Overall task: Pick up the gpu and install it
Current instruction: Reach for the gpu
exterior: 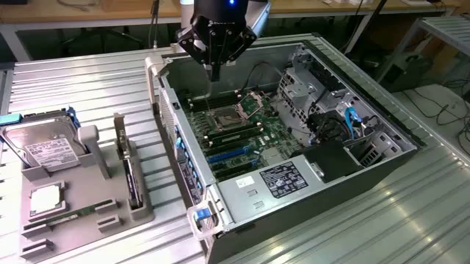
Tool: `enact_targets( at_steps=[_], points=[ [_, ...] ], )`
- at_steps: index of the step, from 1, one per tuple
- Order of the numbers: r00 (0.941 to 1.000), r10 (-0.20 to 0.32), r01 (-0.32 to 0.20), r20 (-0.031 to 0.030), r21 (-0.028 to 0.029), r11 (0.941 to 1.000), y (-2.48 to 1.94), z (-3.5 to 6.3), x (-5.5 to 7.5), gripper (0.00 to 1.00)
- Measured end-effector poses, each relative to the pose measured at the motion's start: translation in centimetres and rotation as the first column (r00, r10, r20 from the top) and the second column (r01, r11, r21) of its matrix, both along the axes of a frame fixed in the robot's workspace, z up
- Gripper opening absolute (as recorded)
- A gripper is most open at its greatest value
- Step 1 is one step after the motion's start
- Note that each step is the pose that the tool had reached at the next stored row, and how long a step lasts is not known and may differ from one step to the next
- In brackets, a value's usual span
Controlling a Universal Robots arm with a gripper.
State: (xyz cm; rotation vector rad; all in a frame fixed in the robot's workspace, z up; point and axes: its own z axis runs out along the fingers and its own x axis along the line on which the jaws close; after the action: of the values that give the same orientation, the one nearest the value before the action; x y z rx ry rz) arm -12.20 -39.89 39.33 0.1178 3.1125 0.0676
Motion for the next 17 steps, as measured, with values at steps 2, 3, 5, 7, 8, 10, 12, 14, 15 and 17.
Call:
enact_targets(
  at_steps=[2,3,5,7,8,10,12,14,15,17],
  points=[
    [1.0,0.0,0.0,0.0,0.0,1.0,-0.01,0.0,-0.4,0.11],
    [1.0,0.0,0.0,0.0,0.0,1.0,-0.02,0.0,-0.6,0.11],
    [1.0,0.0,0.0,0.0,0.0001,1.0,-0.05,0.0,-0.9,0.11],
    [1.0,0.0,0.0,0.0,0.0001,1.0,-0.06,0.0,-1.1,0.11],
    [1.0,0.0,0.0,0.0,0.0,1.0,-0.07,0.0,-1.2,0.11],
    [1.0,0.0,0.0,0.0,0.0,1.0,-0.08,0.0,-1.4,0.11],
    [1.0,0.0,0.0,0.0,0.0,1.0,-0.1,0.0,-1.6,0.11],
    [1.0,0.0,0.0,0.0,0.0,1.0,-0.13,0.0,-1.9,0.11],
    [1.0,0.0,0.0,0.0,0.0,1.0,-0.14,0.0,-2.0,0.11],
    [1.0,0.0,0.0,0.0001,0.0,1.0,-0.15,0.0,-2.2,0.11]
  ],
)
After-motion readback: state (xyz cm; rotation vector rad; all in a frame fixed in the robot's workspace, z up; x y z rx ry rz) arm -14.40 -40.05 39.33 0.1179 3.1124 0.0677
